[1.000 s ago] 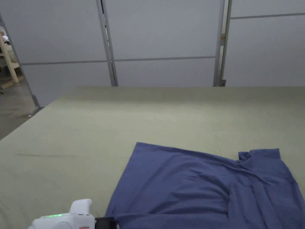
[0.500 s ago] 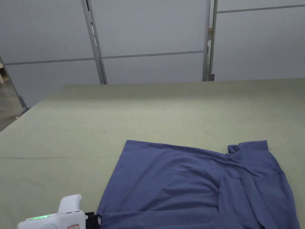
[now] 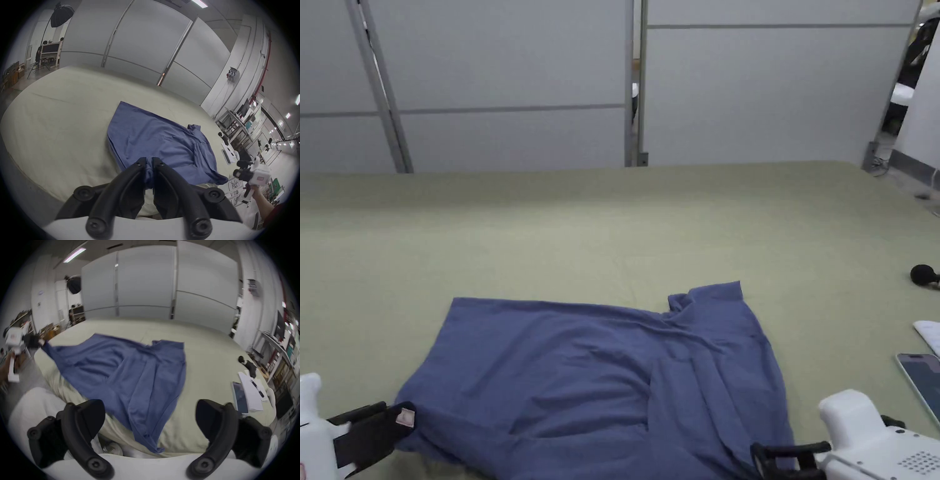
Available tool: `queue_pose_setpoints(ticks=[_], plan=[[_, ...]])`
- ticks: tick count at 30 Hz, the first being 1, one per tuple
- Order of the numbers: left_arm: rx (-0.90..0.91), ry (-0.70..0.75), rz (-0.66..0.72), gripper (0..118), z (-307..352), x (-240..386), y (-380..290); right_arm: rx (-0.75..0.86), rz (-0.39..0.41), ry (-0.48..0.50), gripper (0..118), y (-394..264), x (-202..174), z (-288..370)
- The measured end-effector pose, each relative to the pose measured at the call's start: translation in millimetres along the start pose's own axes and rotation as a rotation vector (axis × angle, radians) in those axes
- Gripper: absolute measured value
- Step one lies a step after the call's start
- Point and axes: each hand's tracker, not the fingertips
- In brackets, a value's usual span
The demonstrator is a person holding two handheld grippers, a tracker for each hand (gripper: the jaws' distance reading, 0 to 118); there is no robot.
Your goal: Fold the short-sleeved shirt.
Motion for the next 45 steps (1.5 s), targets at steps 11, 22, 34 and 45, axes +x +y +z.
queue_pose_setpoints(ticks=[11, 22, 34, 45], plan=[[-0.05, 0.03, 0.013, 8, -7, -7, -12, -0.211, 0.072, 0.003, 9, -24, -21, -51], [-0.02, 0.041, 0.06, 8, -5, -6, -14, 0.04, -0.057, -0.14, 8, -18, -7, -22], [-0.007, 0.199, 0.046, 7, -119, -26, 100, 0.048, -0.181, -0.264, 8, 102, 96, -140], [0.1, 0.221, -0.107, 118, -138, -18, 61, 0.033, -0.119, -0.191, 117, 111, 61, -115]])
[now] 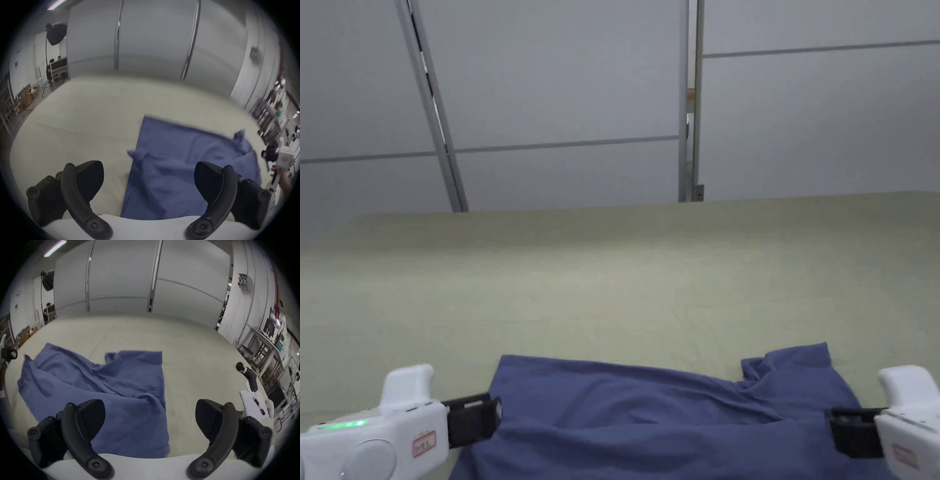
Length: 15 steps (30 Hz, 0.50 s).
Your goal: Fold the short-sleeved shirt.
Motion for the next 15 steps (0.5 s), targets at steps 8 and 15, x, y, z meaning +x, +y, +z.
queue_pose_setpoints(ticks=[8, 15], plan=[[0.155, -0.029, 0.066, 81, 111, -5, 21, 0.472, -0.335, 0.042, 116, -5, 24, 108], [-0.054, -0.059, 0.132, 0, 77, -34, -12, 0.486, -0.385, 0.061, 2, -5, 9, 173]])
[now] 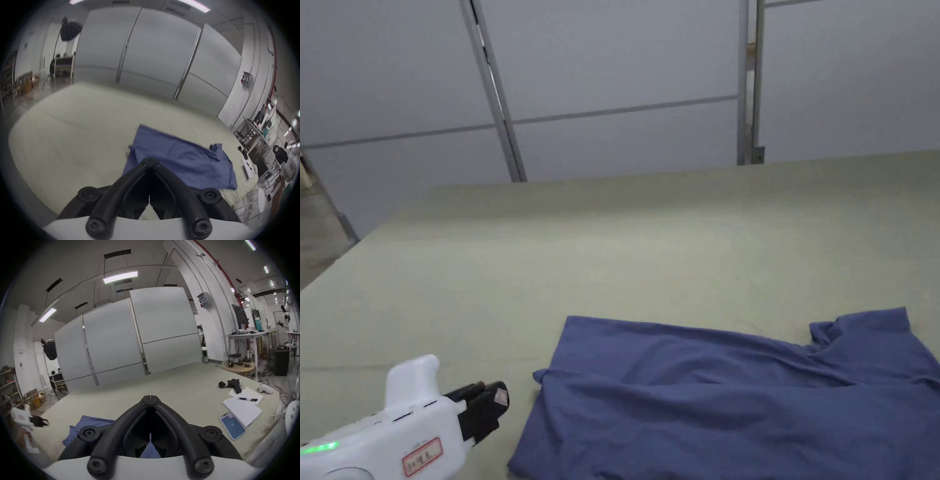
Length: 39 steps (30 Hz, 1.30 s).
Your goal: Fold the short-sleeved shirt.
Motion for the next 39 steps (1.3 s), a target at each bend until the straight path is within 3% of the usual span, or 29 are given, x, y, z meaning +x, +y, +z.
queue_pose_setpoints(ticks=[6, 7, 8, 9, 10, 13, 14, 15, 16, 18, 19, 20, 22, 23, 25, 26, 27, 30, 34, 39], plan=[[-0.248, 0.054, -0.011, 0, -61, -13, -21, -0.018, 0.015, -0.019, 2, -10, 31, 11], [-0.274, 0.1, -0.037, 5, -67, -11, -23, -0.029, 0.012, -0.008, 2, -9, 37, 10], [-0.29, 0.146, -0.057, 52, -75, -10, -25, -0.054, 0.036, -0.002, 2, -14, 27, 15], [-0.329, 0.166, -0.052, 118, -86, -11, -28, -0.058, 0.039, -0.009, 2, -15, 29, 14], [-0.295, 0.081, -0.056, 118, -83, -14, -31, -0.057, 0.041, -0.016, 2, -17, 32, 15], [-0.392, 0.174, 0.028, 118, -129, -9, -63, -0.082, 0.069, -0.011, 2, -24, 24, 15], [-0.354, 0.174, 0.002, 118, -135, -2, -71, -0.098, 0.081, -0.014, 2, -27, 25, 14], [-0.347, 0.209, -0.053, 118, -96, 16, -24, -0.115, 0.097, -0.014, 2, -29, 26, 14], [-0.36, 0.222, -0.103, 118, -96, 25, -22, -0.125, 0.121, -0.018, 2, -30, 5, 15], [-0.373, 0.262, -0.193, 114, -92, 45, -19, -0.161, 0.117, -0.004, 2, -35, 3, 15], [-0.362, 0.253, -0.203, 111, -137, -3, -40, -0.167, 0.112, 0.006, 2, -37, 2, 15], [-0.354, 0.239, -0.195, 106, -142, -8, -40, -0.172, 0.111, 0.008, 2, -37, -3, 14], [-0.343, 0.2, -0.184, 88, -149, -18, -37, -0.182, 0.119, 0.004, 2, -41, -8, 14], [-0.338, 0.198, -0.18, 82, -101, 35, -40, -0.183, 0.119, 0.002, 2, -43, -10, 14], [-0.374, 0.18, -0.167, 67, -94, 47, -44, -0.194, 0.1, 0.012, 2, -41, -10, 12], [-0.374, 0.18, -0.169, 42, -88, 52, -45, -0.196, 0.085, 0.021, 2, -42, -11, 12], [-0.365, 0.176, -0.159, 5, -104, 23, -33, -0.195, 0.08, 0.027, 2, -41, -11, 13], [-0.372, 0.038, 0.008, 5, -97, 7, -22, -0.193, 0.1, 0.019, 2, -40, -13, 12], [-0.373, 0.034, 0.024, 5, -100, 3, -25, -0.211, 0.104, 0.024, 2, -45, -10, 7], [-0.266, -0.073, 0.128, 5, -76, 2, -30, -0.293, 0.034, 0.005, 2, -58, 12, -10]])
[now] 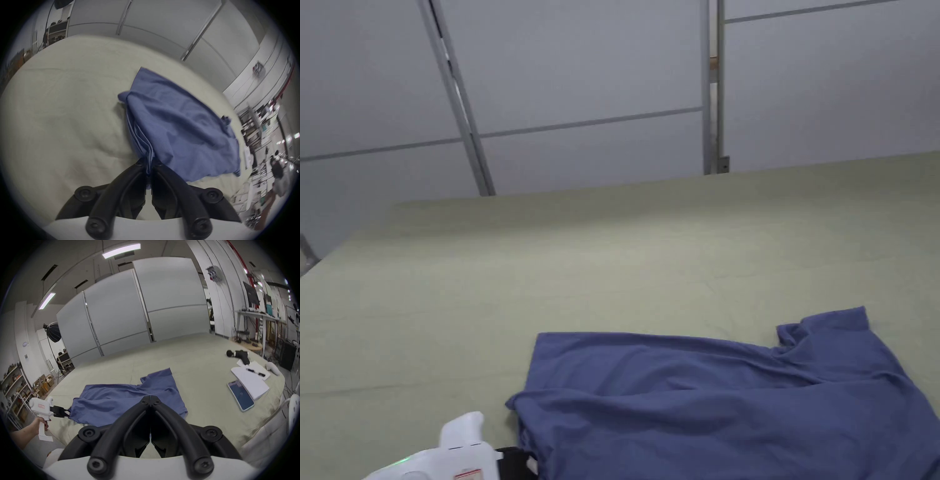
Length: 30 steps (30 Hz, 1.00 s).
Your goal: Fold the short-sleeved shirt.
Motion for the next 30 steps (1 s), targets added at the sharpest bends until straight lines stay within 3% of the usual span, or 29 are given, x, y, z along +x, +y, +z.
queue_pose_setpoints(ticks=[1, 2, 3, 4, 5, 6, 9, 12, 13, 14, 16, 17, 18, 20, 23, 25, 27, 30], plan=[[0.014, -0.013, 0.017, 5, 6, -1, 1, -0.041, 0.015, -0.026, 3, -3, 5, -9], [0.01, -0.023, 0.017, 5, 10, -2, 4, -0.07, 0.043, -0.056, 22, -6, 10, -18], [0.022, -0.024, 0.018, 5, 14, -3, 5, -0.1, 0.048, -0.06, 88, -13, 19, -31], [0.026, -0.022, 0.017, 5, 21, 4, 0, -0.142, 0.034, -0.068, 118, -19, 28, -46], [0.023, -0.022, 0.013, 5, 23, 5, 1, -0.128, -0.024, -0.023, 112, -26, 36, -47], [0.032, -0.013, -0.005, 5, 25, 5, 2, -0.14, -0.022, -0.011, 114, -24, 42, -52], [0.043, 0.001, -0.014, 5, 26, 1, 7, -0.331, -0.015, -0.11, 118, -61, 73, -116], [0.046, -0.012, 0.002, 5, 25, -1, 7, -0.494, -0.085, -0.044, 112, -94, 85, -148], [0.038, -0.007, -0.003, 5, 24, 0, 7, -0.476, -0.135, -0.149, 112, -95, 63, -137], [0.031, 0.007, -0.021, 5, 24, 1, 7, -0.371, 0.012, -0.2, 103, -90, 48, -129], [0.021, 0.019, -0.06, 5, 21, 3, 4, -0.401, -0.047, -0.01, 54, -86, 36, -127], [0.015, 0.029, -0.073, 5, 20, 4, 4, -0.408, -0.053, 0.025, 42, -83, 30, -127], [0.007, 0.039, -0.084, 5, 18, 5, 3, -0.426, -0.05, 0.023, 38, -82, 27, -133], [0.002, 0.04, -0.085, 5, 14, 5, 2, -0.427, -0.052, -0.023, 17, -83, 23, -144], [0.009, 0.048, -0.088, 5, 17, 4, 0, -0.385, -0.212, 0.002, 16, -81, 43, -143], [0.04, 0.023, -0.058, 5, 25, 0, -1, -0.359, -0.182, -0.004, 14, -73, 31, -124], [0.049, -0.04, 0.022, 5, 35, -5, 2, -0.351, -0.152, 0.045, 14, -62, 27, -108], [0.087, -0.054, 0.033, 5, 53, -4, 2, -0.322, -0.112, 0.089, 14, -35, 10, -84]])
